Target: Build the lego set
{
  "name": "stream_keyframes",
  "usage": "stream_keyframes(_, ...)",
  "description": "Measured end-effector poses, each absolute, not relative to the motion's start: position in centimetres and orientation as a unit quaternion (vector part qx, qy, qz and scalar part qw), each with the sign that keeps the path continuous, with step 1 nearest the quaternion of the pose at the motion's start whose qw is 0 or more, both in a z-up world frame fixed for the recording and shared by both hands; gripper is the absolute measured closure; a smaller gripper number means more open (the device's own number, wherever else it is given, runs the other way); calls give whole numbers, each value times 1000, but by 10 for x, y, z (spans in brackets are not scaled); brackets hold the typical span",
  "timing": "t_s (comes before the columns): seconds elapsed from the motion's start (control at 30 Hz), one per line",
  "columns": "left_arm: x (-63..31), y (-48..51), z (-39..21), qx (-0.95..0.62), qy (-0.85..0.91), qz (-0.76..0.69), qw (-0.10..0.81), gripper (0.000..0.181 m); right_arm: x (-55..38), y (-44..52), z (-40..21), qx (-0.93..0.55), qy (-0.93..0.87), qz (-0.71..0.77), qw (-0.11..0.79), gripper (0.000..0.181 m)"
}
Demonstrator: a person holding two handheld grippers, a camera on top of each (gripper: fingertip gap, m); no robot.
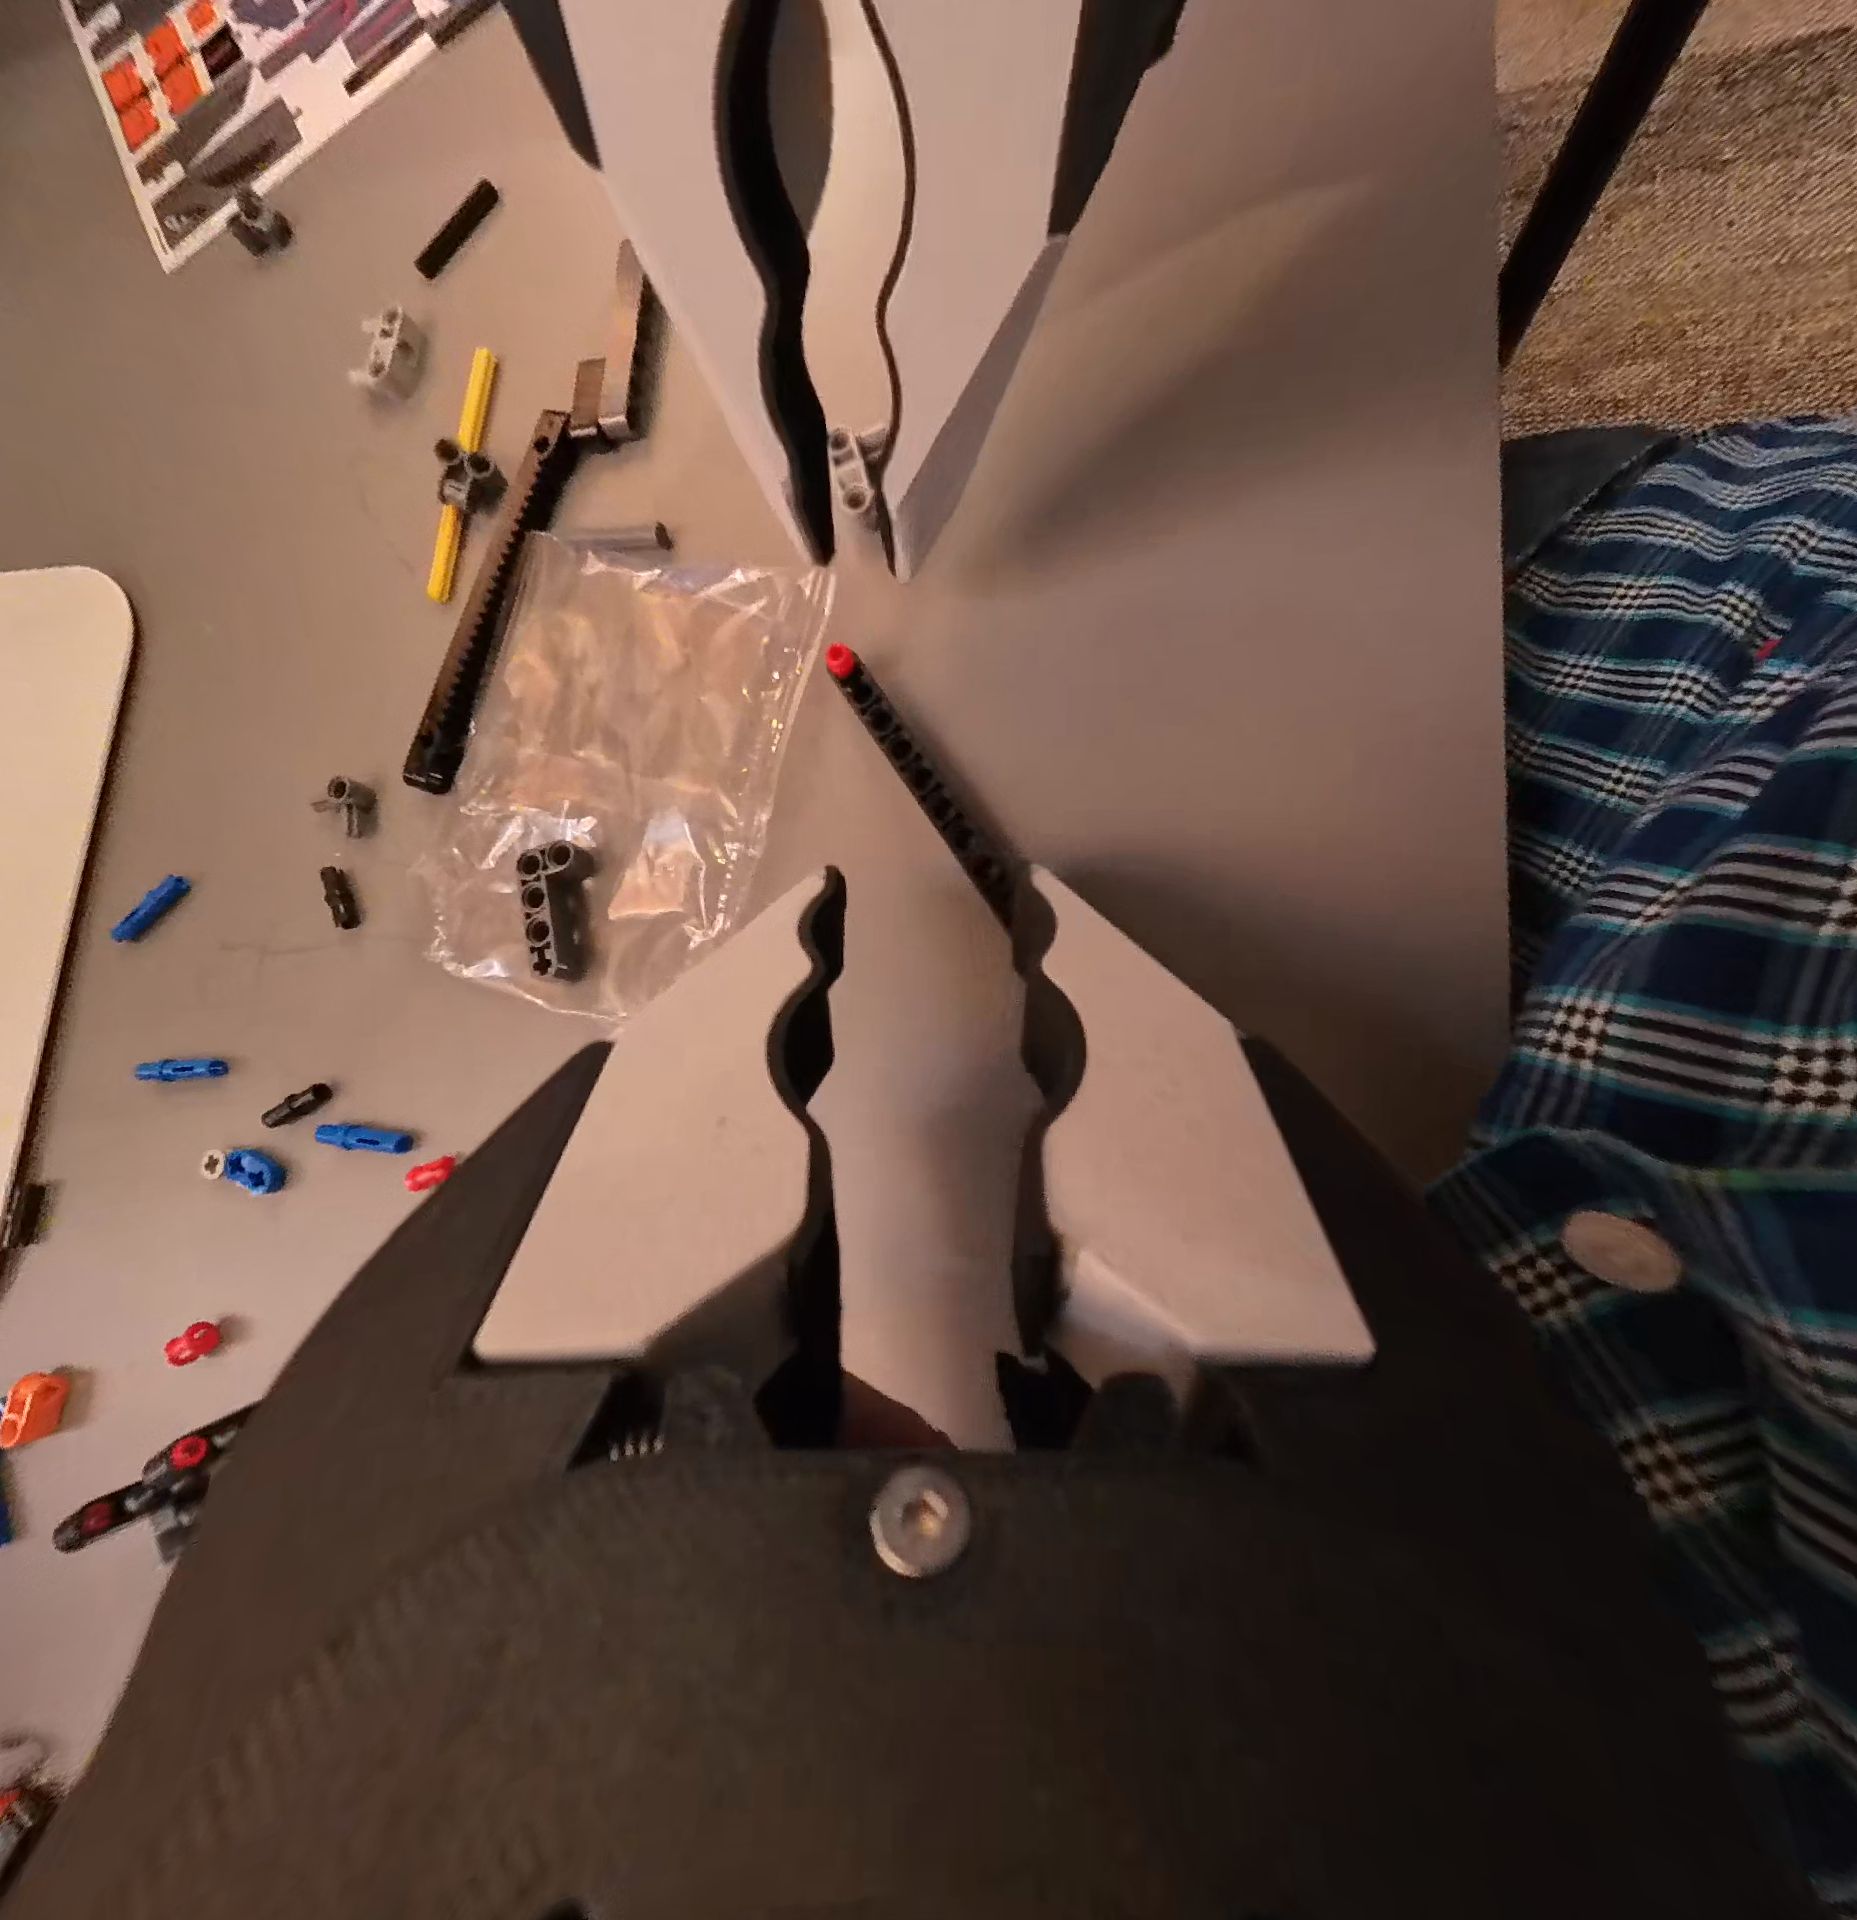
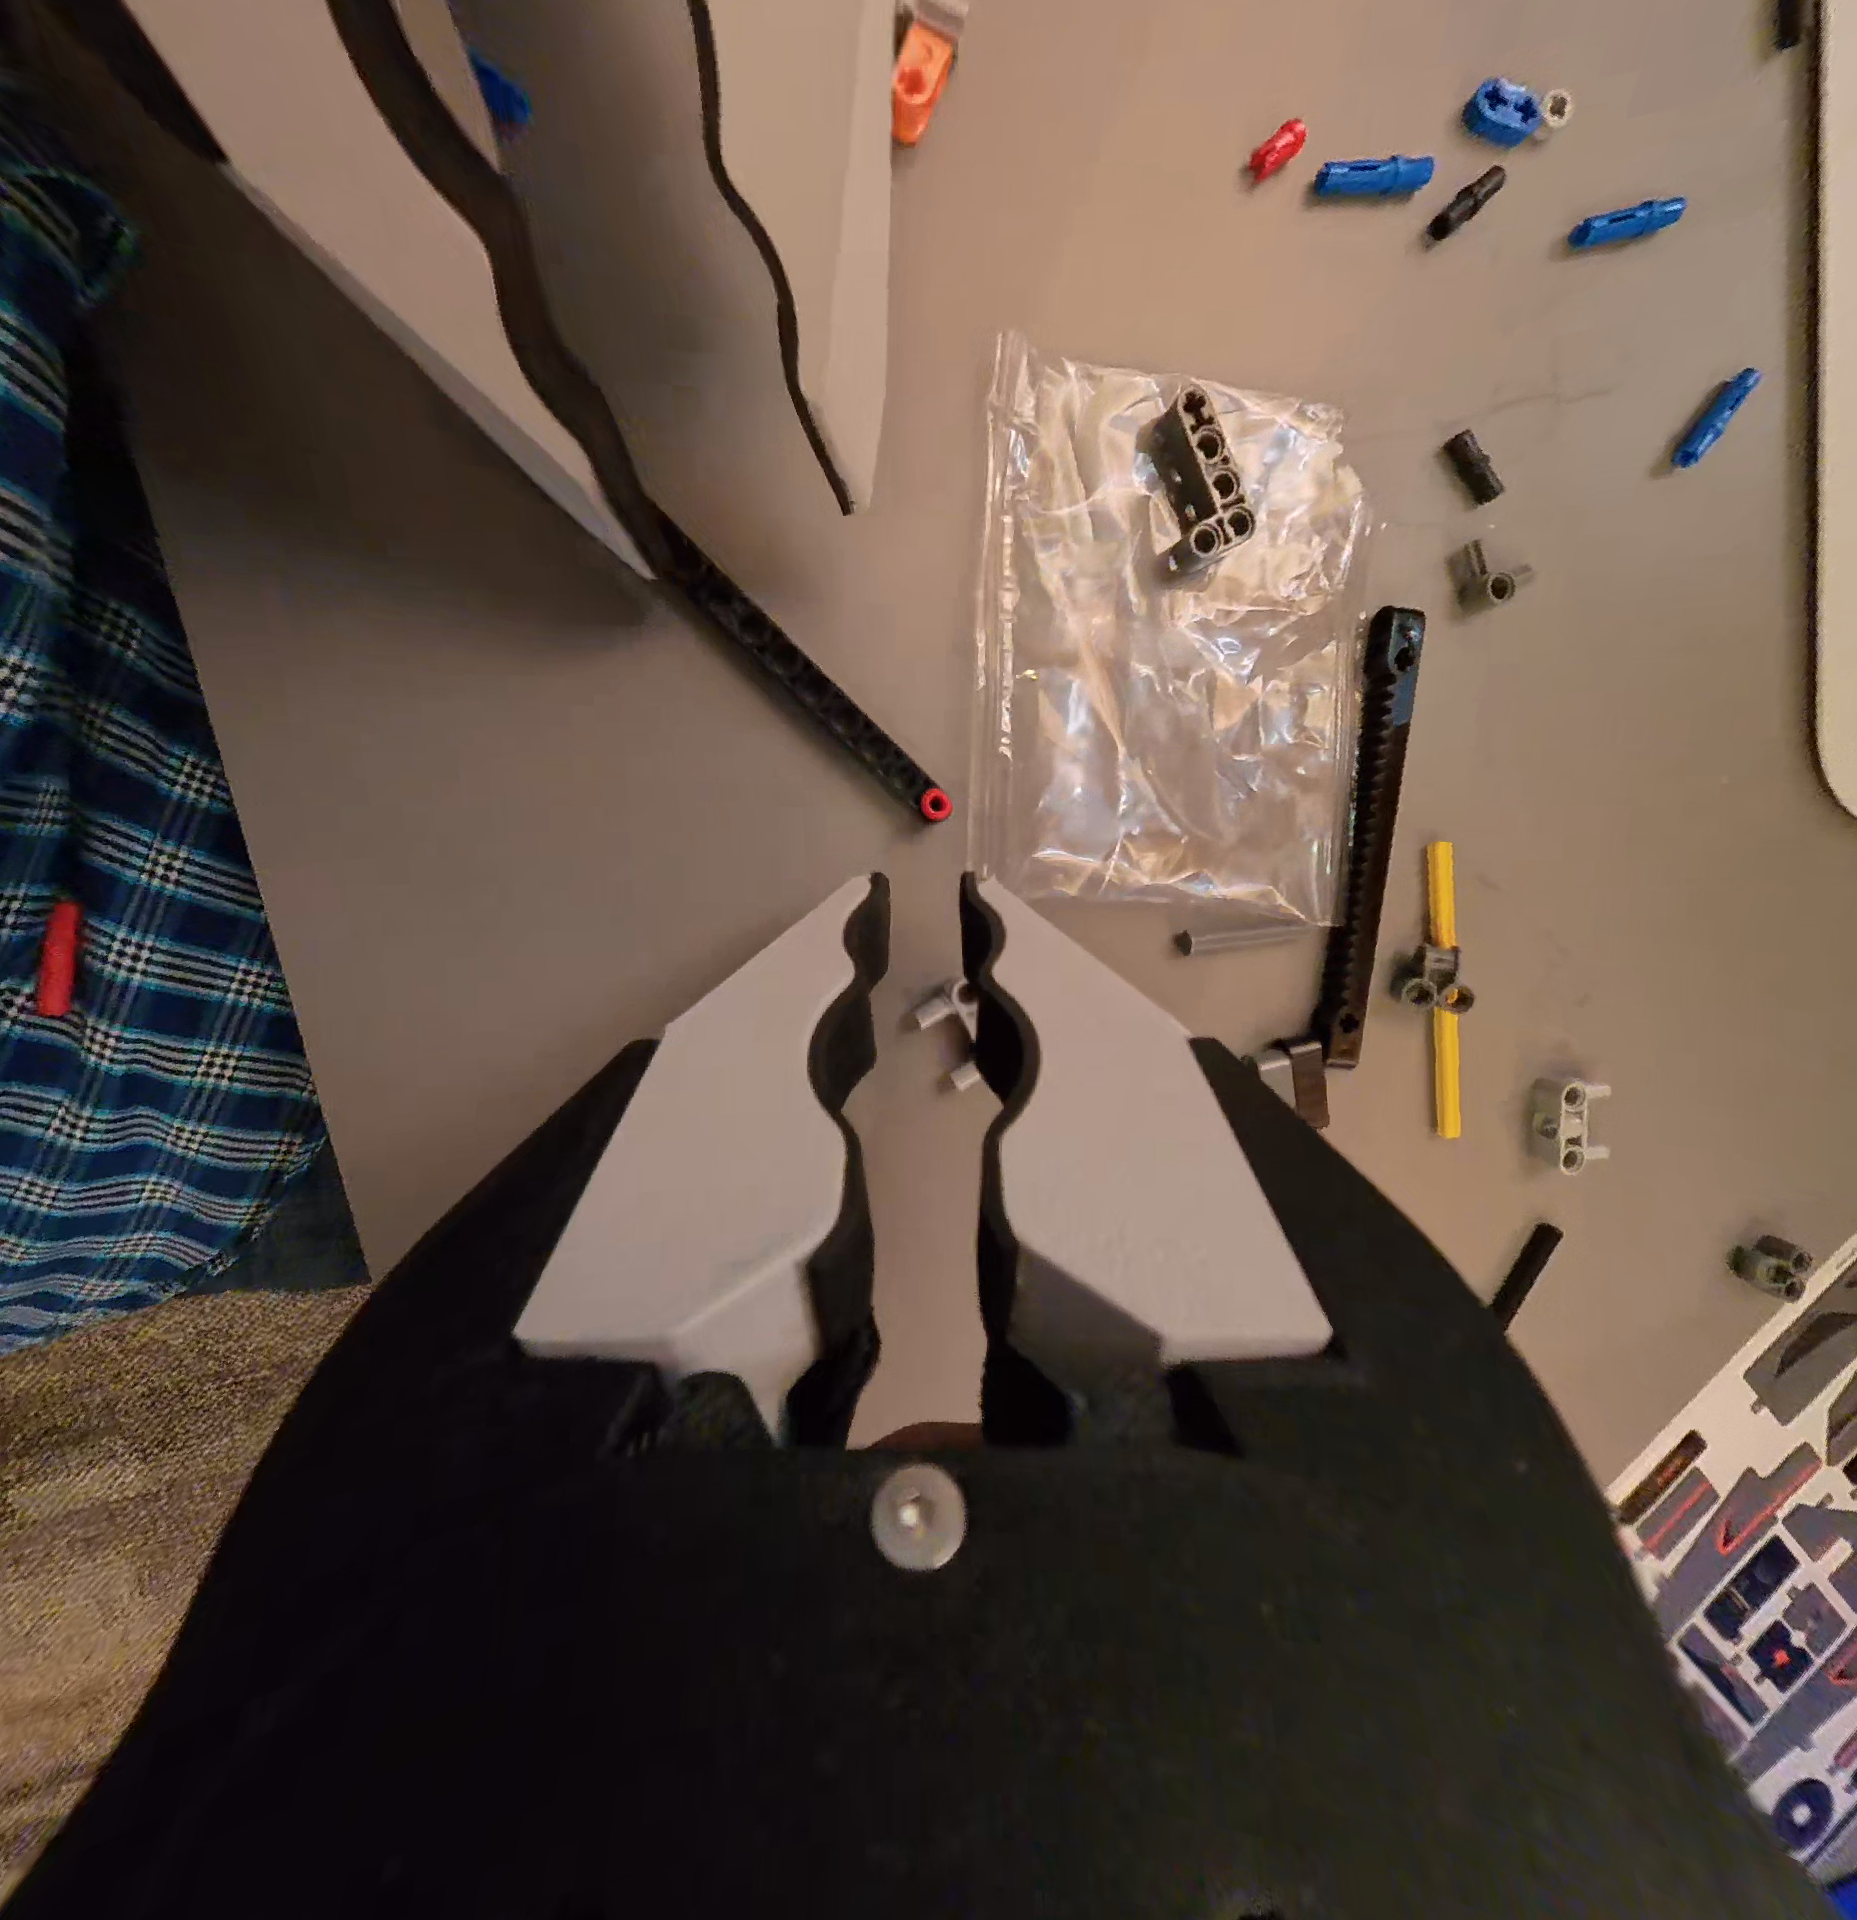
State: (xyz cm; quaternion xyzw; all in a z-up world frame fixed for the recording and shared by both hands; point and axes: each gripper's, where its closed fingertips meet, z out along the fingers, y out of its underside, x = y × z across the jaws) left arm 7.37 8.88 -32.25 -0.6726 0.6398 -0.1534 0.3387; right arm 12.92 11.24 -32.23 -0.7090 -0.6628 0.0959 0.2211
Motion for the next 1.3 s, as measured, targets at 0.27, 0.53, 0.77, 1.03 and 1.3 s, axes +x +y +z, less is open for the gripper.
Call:
stream_keyframes(0.27,65,83,-335,-708,620,-117,317,150,131,114,-317,-706,-646,119,265,168)
stream_keyframes(0.53,65,86,-335,-724,605,-81,322,155,132,116,-310,-700,-633,138,301,166)
stream_keyframes(0.77,62,90,-334,-728,599,-62,328,154,136,118,-307,-699,-622,148,320,166)
stream_keyframes(1.03,60,86,-333,-729,597,-61,331,150,141,116,-306,-703,-608,161,333,163)
stream_keyframes(1.3,62,86,-335,-731,594,-62,330,161,143,117,-304,-704,-599,169,343,162)
